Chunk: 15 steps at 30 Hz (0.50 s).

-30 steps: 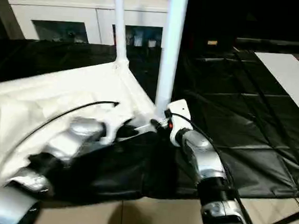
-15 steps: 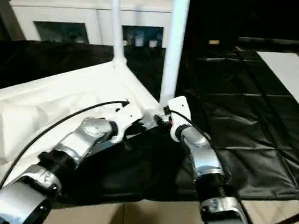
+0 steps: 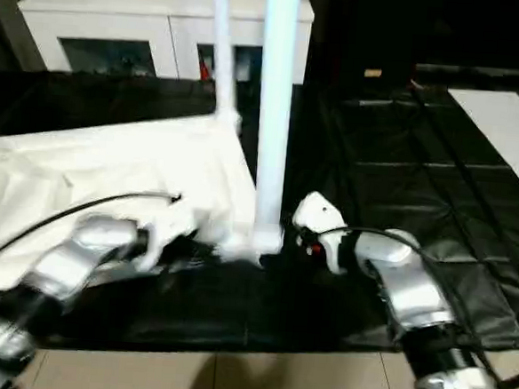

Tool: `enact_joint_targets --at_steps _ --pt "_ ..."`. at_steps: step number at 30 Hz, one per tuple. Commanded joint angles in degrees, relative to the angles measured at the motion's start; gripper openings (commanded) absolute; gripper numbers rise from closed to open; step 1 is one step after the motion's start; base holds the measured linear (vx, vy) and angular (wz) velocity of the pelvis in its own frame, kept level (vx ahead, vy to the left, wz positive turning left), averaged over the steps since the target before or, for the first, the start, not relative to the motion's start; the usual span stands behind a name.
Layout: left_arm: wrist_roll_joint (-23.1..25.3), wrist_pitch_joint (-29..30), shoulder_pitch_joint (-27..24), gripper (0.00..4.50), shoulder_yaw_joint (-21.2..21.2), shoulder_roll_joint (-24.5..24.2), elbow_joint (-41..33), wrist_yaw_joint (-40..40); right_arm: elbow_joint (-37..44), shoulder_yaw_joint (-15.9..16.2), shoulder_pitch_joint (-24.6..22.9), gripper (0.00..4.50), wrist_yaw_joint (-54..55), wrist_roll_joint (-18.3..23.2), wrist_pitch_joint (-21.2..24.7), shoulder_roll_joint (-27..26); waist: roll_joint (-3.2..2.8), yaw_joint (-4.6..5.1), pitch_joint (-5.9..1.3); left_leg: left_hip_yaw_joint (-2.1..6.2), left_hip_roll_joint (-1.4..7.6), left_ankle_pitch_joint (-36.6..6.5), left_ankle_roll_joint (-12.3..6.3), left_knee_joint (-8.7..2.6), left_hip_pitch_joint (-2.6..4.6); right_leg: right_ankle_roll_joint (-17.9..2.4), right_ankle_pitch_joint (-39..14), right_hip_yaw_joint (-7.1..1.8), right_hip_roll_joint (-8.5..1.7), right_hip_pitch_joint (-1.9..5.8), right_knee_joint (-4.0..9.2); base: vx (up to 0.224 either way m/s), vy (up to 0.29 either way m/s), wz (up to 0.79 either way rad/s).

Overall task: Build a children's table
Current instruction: Rotate leg to tighten

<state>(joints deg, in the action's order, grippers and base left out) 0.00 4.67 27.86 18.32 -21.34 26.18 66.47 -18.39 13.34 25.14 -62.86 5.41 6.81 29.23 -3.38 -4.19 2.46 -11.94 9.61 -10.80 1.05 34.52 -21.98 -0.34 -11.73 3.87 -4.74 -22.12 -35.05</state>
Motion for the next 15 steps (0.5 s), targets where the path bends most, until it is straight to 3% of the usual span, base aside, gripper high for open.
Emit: enact_joint_targets --at_steps 1,6,11,15 --pt "-2.3 0.3 -0.7 0.00 1.9 0.0 -2.0 4.9 1.1 0.6 0.8 3.88 -1.4 1.1 -0.3 0.3 1.41 0.06 -3.07 2.04 4.48 -11.7 -4.67 -4.26 1.37 -13.9 -11.7 -3.09 -4.47 1.52 4.25 0.000 0.000 0.00" --pt "-2.3 0.3 -0.7 0.00 1.4 -1.0 -2.2 5.7 1.2 1.0 0.9 3.88 -4.3 1.5 0.8 0.7 1.47 -0.52 -3.25 2.03 4.43 -10.9 -3.80 -4.29 1.42 -13.7 -10.1 -3.14 -4.53 1.62 4.00 0.000 0.000 0.00" --pt "-2.4 0.9 -0.3 0.00 1.1 -0.7 -2.3 5.1 1.9 2.2 0.2 3.88 -7.0 1.8 1.4 1.7 1.74 -0.66 -3.16 2.00 4.33 -10.1 -4.32 -4.18 1.21 -13.7 -9.8 -3.09 -4.62 1.80 3.99 0.000 0.000 0.00" --pt "-2.4 1.2 -0.2 0.00 0.9 -0.5 -2.5 5.0 1.7 2.0 0.2 3.51 -7.0 2.1 1.8 1.6 1.76 -0.65 -3.19 2.03 4.33 -10.1 -4.17 -4.16 1.25 -13.4 -10.6 -3.12 -4.63 1.76 4.08 0.000 0.000 0.00"
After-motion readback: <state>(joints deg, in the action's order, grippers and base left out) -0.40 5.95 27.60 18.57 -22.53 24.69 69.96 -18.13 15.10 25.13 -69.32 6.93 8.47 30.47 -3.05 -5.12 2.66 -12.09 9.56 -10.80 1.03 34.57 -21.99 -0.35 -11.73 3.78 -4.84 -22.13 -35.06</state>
